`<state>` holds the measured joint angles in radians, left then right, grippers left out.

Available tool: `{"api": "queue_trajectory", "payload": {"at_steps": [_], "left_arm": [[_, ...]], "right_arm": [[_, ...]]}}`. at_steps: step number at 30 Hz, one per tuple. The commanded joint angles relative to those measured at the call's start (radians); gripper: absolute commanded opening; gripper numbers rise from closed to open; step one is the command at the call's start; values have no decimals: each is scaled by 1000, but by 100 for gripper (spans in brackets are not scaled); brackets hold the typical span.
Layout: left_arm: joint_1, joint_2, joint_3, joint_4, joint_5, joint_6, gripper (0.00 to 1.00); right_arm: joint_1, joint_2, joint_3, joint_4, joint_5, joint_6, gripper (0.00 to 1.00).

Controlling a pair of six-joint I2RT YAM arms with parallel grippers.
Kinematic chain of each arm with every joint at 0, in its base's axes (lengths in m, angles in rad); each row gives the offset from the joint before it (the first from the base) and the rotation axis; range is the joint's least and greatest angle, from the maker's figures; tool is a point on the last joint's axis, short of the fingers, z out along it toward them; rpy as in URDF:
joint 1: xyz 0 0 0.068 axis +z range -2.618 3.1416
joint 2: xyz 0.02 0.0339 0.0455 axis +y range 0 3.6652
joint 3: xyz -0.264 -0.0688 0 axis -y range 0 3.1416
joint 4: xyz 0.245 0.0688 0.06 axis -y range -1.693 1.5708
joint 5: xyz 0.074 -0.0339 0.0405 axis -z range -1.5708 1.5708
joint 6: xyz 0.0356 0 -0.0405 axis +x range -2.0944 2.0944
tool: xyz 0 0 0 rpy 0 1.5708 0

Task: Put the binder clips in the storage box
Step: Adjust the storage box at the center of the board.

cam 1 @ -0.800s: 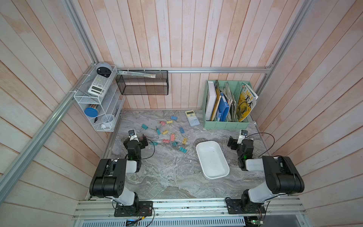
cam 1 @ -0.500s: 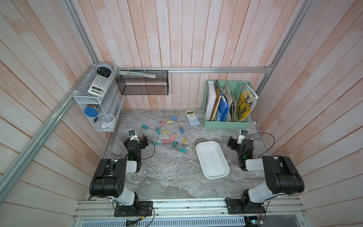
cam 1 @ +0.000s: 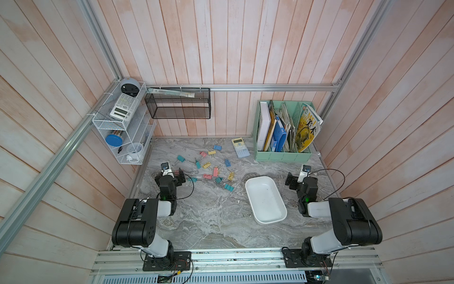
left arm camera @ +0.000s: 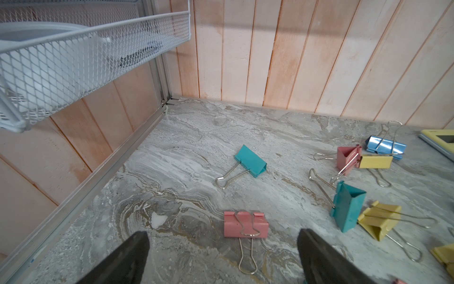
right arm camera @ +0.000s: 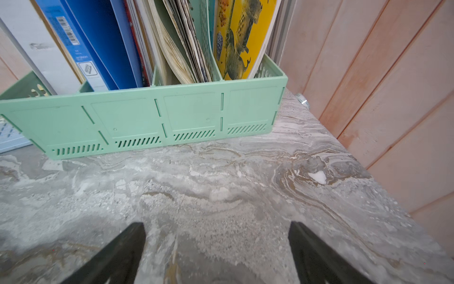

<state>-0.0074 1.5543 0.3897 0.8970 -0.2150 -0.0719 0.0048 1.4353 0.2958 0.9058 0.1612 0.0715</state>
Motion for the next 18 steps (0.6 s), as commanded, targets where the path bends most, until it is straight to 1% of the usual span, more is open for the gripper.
{"api": "queue_trajectory", "payload": {"at_steps": [1, 2, 3, 5, 6, 8, 11, 13, 14, 15, 16, 17, 18], "left_arm": [[4, 5, -6, 11, 12, -2, 100], [6, 5, -5, 11, 12, -2, 100], [6, 4, -7, 11, 10, -3, 100], [7, 5, -6, 12, 6, -5, 100], [6, 6, -6, 11, 5, -6, 100], [7, 6, -5, 8, 3, -6, 100], [6, -21, -26, 30, 2, -6, 100], [-18, -139, -44, -26, -7, 24, 100], [-53, -248, -36, -122, -39, 47, 100], [-90, -366, -1, -257, -78, 42, 100], [-120, -464, 55, -430, -92, 13, 100], [-156, -538, 141, -625, -97, -44, 100], [-207, -574, 233, -786, -120, -110, 100]], "right_arm": [[15, -295, 3, -159, 57, 44, 98], [14, -437, 31, -309, 81, 119, 98], [14, -562, 82, -504, 87, 182, 98], [13, -723, 209, -821, 43, 235, 98], [14, -770, 271, -949, 4, 263, 98], [15, -811, 392, -1166, -98, 318, 98], [17, -793, 532, -1363, -245, 401, 98], [21, -757, 584, -1417, -327, 435, 98], [24, -733, 605, -1432, -368, 449, 98], [24, -708, 618, -1434, -406, 459, 98], [29, -686, 627, -1433, -440, 460, 98], [34, -663, 633, -1432, -460, 466, 98], [43, -643, 636, -1433, -464, 475, 98]]}}
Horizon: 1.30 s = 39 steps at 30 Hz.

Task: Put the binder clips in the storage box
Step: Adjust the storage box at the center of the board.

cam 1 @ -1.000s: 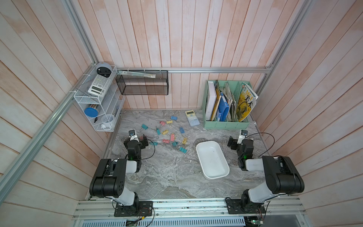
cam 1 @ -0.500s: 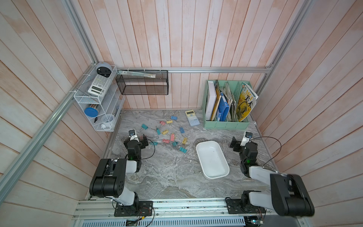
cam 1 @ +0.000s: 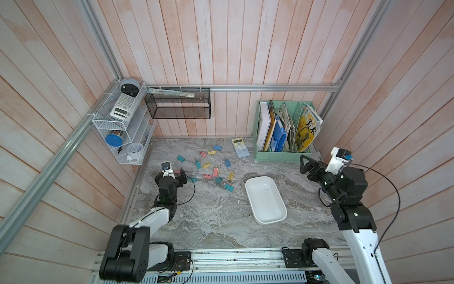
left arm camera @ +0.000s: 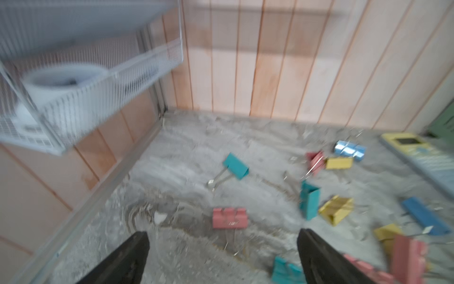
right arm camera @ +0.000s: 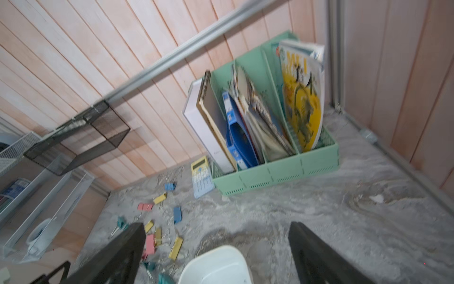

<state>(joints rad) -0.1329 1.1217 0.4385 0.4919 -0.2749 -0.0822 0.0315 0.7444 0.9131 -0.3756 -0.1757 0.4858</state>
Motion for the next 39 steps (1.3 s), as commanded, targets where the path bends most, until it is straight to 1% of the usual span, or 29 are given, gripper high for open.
{"api": "queue_trajectory", "payload": {"at_steps": [1, 2, 3, 4, 5, 7, 9, 11, 12, 15, 18, 21, 24, 27, 29, 32, 33, 36, 39], "left_arm": [[-132, -139, 267, -485, -88, -149, 100], [-204, -111, 360, -602, -116, -199, 100], [-289, -65, 450, -691, -168, -244, 100], [-368, 6, 533, -766, -217, -279, 100], [-446, 95, 628, -848, -220, -270, 100], [-578, 279, 801, -964, -172, -193, 100], [-689, 501, 989, -1074, -154, -99, 100], [-756, 676, 1155, -1160, -122, -7, 100], [-775, 754, 1230, -1186, -103, 18, 100], [-781, 918, 1398, -1226, -15, 38, 100], [-768, 1025, 1504, -1248, 39, 94, 100], [-743, 1141, 1632, -1337, 114, 147, 96], [-716, 1218, 1718, -1369, 112, 141, 95], [-703, 1241, 1735, -1324, 127, 145, 94], [-702, 1263, 1756, -1319, 202, 165, 89], [-701, 1287, 1784, -1339, 371, 168, 82], [-700, 1286, 1777, -1339, 394, 157, 81], [-701, 1243, 1698, -1289, 428, 120, 78], [-702, 1179, 1575, -1154, 461, 70, 78]], "right_arm": [[23, 66, 18, -150, -121, 71, 98], [31, 81, 14, -147, -112, 87, 98], [39, 96, 8, -137, -107, 107, 98], [42, 105, 2, -124, -110, 121, 98], [45, 113, -8, -105, -117, 133, 98], [48, 125, -20, -86, -118, 153, 98], [48, 126, -34, -87, -104, 171, 98], [49, 111, -43, -110, -80, 190, 98], [48, 97, -48, -124, -67, 199, 98], [49, 33, -68, -165, -35, 216, 98], [48, -45, -93, -196, -18, 226, 98], [48, -117, -92, -228, 36, 205, 98], [48, -140, -96, -229, 48, 200, 98], [49, -123, -94, -217, 35, 197, 98], [49, -105, -92, -209, 27, 199, 98], [50, -76, -83, -201, 15, 200, 98], [48, -69, -80, -202, 12, 199, 98], [48, -52, -75, -201, 7, 197, 98], [49, -40, -74, -200, 2, 195, 98]]}}
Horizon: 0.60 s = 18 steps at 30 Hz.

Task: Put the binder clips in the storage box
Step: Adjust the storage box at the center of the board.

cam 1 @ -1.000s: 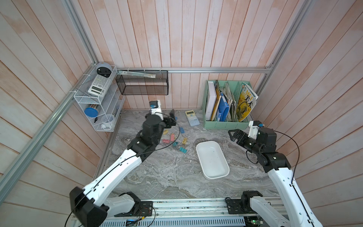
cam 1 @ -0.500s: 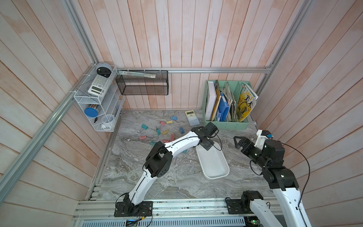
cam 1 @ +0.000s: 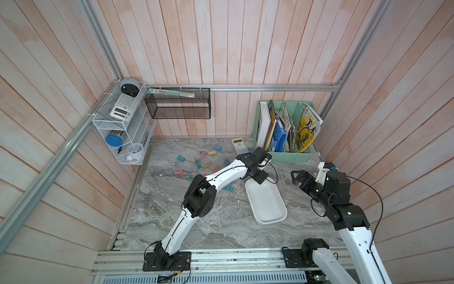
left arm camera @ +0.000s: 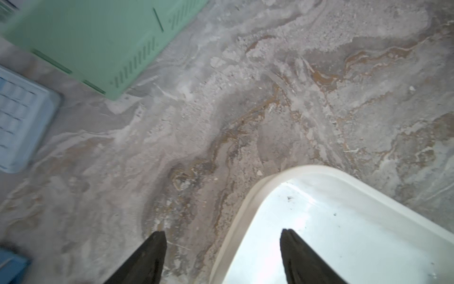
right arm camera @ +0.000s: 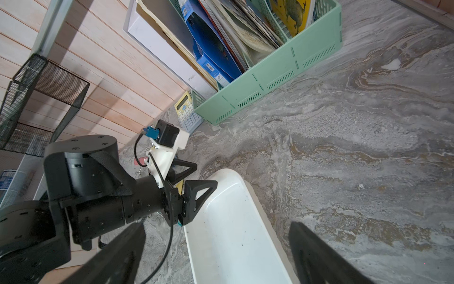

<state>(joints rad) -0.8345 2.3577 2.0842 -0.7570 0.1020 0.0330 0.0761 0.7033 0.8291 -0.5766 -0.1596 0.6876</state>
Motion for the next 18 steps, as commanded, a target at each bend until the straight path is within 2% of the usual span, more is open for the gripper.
{"api": "queue_trajectory", "payload": {"at_steps": [1, 6, 8, 11, 13, 18], "left_arm": [[0, -64, -95, 122, 85, -59, 75], [6, -21, -95, 141, 27, -121, 61], [8, -19, -93, 158, 22, -155, 46], [6, -52, -131, 181, 28, -205, 31], [2, -108, -216, 220, 19, -259, 21], [-1, -330, -542, 358, -74, -490, 13]], "right_arm": [[4, 5, 11, 3, -19, -8, 98], [4, 27, 18, 9, -36, -10, 98], [4, 37, 18, 10, -47, -11, 98], [4, 48, 22, 6, -51, -14, 98], [5, 54, 23, 9, -49, -13, 98], [4, 64, 10, 34, -46, 4, 98]]}}
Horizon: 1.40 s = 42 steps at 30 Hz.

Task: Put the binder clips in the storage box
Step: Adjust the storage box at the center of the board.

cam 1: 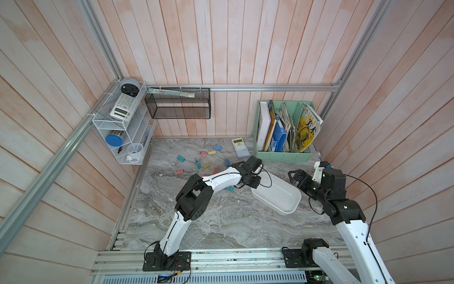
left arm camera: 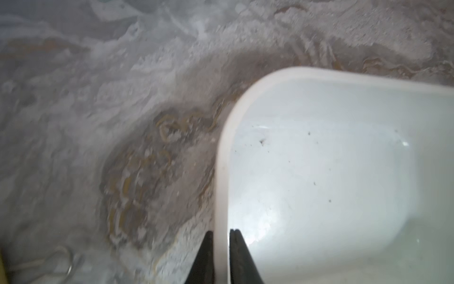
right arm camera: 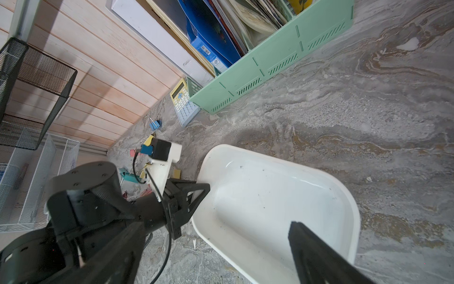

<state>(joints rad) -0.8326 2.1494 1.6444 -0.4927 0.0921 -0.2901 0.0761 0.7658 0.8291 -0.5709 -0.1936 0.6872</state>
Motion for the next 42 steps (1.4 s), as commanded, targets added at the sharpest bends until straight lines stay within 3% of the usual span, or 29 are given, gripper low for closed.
{"api": "queue_trajectory", "payload": {"at_steps": [1, 3, 8, 12, 16, 19, 23, 26, 29, 33, 38, 40, 42], "left_arm": [[-4, -182, -167, 101, -93, -232, 12], [-20, -288, -271, 73, -155, -318, 11], [-145, -562, -489, -30, -367, -380, 5], [-190, -729, -726, -20, -407, -563, 4], [-215, -889, -907, -29, -469, -697, 4], [-216, -973, -1002, -34, -508, -744, 4], [-216, -993, -1056, -78, -564, -757, 6], [-216, -997, -1056, -94, -549, -752, 24], [-216, -1047, -1036, -123, -542, -731, 29], [-179, -1147, -951, -215, -530, -654, 49], [36, -1213, -761, -329, -430, -468, 58], [132, -1201, -689, -356, -390, -395, 64], [231, -1181, -644, -350, -313, -335, 92]], "right_arm": [[6, 5, 2, 38, -13, 10, 98], [7, 17, -7, 51, -18, 26, 98], [40, 67, -18, 69, -5, 56, 98], [101, 130, -17, 121, -4, 67, 98], [228, 198, 5, 145, 69, 72, 98], [305, 242, 13, 175, 113, 90, 98], [332, 300, 53, 160, 144, 112, 98], [340, 336, 99, 125, 168, 128, 98], [381, 386, 148, 122, 188, 71, 98], [449, 505, 253, 85, 147, -40, 92], [559, 766, 490, -38, 12, -220, 74], [611, 857, 565, -71, 32, -290, 58], [655, 930, 595, -40, 25, -373, 51]]}}
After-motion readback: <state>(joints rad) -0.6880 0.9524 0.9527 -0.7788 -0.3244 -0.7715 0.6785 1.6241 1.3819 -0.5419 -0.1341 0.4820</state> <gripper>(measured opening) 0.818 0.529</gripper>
